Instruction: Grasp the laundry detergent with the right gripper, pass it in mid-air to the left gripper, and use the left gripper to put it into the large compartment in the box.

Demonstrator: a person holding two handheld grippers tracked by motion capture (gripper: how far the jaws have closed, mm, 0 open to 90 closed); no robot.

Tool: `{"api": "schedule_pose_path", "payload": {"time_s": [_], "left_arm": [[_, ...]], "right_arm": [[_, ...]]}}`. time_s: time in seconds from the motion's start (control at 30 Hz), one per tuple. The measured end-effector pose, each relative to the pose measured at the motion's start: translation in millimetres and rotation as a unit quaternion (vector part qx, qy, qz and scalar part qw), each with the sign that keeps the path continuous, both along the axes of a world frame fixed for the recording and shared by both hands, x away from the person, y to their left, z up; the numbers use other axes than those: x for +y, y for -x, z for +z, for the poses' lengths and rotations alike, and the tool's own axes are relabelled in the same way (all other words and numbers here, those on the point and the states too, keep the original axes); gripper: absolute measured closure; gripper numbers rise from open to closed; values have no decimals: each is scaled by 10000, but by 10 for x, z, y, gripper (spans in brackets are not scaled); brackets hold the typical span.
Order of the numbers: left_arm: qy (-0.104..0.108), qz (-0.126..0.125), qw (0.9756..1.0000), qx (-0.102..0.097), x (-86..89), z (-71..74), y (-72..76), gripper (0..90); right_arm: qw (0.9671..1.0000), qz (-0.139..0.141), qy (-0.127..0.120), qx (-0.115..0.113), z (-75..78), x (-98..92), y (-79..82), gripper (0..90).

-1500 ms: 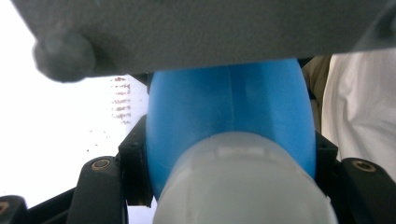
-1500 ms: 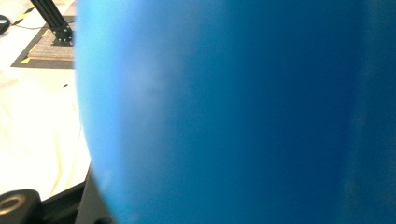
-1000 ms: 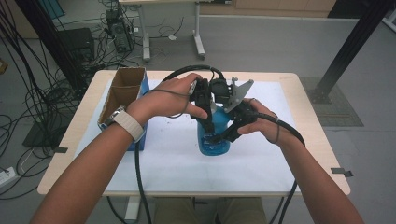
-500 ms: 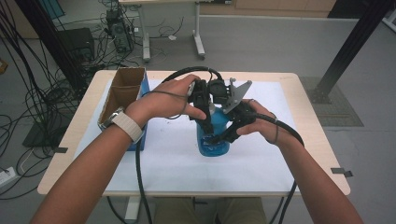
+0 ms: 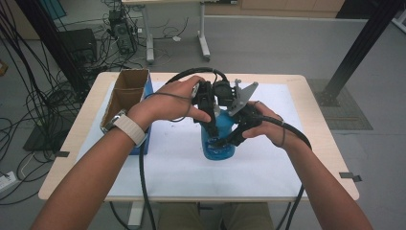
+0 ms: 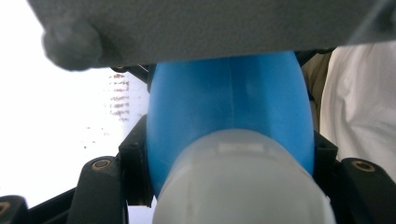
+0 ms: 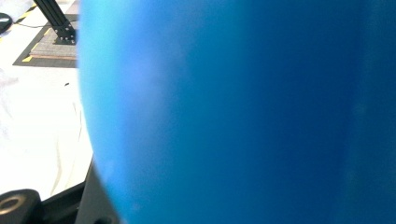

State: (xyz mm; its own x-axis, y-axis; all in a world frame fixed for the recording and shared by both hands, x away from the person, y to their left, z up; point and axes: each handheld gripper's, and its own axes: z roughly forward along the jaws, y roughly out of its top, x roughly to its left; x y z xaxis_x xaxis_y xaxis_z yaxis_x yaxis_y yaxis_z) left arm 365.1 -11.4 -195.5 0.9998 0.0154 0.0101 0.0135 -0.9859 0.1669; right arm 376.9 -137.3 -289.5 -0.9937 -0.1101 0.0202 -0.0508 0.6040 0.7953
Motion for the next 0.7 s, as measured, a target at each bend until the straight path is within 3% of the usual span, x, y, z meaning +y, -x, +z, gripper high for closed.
{"api": "schedule_pose_path", "payload": {"time_s": [0.2, 0.23, 0.27, 0.3, 0.43, 0.57, 0.7], "left_arm": [[-15, 37, 10000, -55, -15, 7, 6, 378], [-28, 64, 10000, -58, -13, 9, 6, 378], [-69, 90, 9999, -68, -7, 6, 5, 378], [-92, 121, 9999, -83, 4, 4, -1, 378], [-157, 238, 9995, -145, 61, 6, -13, 378], [-258, 415, 9987, -169, 112, 12, -30, 378], [-212, 710, 9970, -225, 175, 60, -59, 377]], "right_arm": [[10000, 10, -15, -65, 1, -10, 1, 419], [10000, -3, -24, -86, -4, -13, 7, 355], [9999, -65, -15, -98, -14, -17, 23, 216], [9998, -158, 6, -139, -24, -28, 26, 158], [9985, -546, -35, 33, -64, -258, 28, 124], [9953, -864, 414, -115, -88, -466, -2, 111], [9909, -1060, 794, -241, -48, -601, -30, 92]]}}
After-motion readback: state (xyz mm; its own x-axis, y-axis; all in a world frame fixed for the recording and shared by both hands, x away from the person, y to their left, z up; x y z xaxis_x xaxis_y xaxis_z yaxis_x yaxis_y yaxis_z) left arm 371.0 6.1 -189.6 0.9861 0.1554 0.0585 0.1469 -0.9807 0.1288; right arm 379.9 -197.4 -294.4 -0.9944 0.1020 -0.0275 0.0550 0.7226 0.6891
